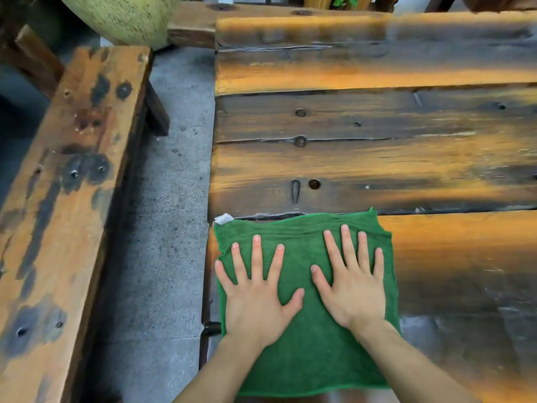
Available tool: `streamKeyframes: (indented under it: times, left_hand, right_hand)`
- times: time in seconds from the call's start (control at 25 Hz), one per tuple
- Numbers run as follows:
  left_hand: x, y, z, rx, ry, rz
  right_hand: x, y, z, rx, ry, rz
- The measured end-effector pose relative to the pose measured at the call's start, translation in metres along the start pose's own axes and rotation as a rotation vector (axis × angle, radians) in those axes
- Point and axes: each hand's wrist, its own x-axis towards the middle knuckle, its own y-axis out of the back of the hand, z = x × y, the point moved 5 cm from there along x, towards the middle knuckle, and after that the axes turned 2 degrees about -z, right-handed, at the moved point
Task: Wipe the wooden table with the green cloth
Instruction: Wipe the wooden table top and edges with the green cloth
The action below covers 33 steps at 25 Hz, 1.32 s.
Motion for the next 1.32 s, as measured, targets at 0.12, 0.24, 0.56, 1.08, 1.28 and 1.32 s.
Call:
streamKeyframes:
  times: [0.12,0.24,0.56,1.08,1.28,1.32]
  left_hand:
    - [0.048,0.008,-0.003,0.027,0.016,0.014]
    - [0.088,0.017,-0.005,0.048,0.034,0.025]
    - [0.206,0.048,-0.012,0.083,0.047,-0.002]
    - [0.406,0.1,-0.037,0.045,0.132,0.038]
    - [0.484,0.122,-0.059,0.003,0.161,0.014]
    - [0.502,0.126,-0.064,-0.006,0.167,0.014]
  right_hand:
    - [0.042,0.008,0.0,0.036,-0.031,-0.009]
    - [0.084,0.019,-0.001,0.02,-0.019,-0.025]
    - [0.201,0.043,0.0,0.042,0.034,0.006]
    - [0.411,0.088,-0.019,0.04,0.107,0.039]
    - [0.491,0.102,-0.038,0.048,0.124,0.023]
    - [0.508,0.105,-0.043,0.047,0.128,0.025]
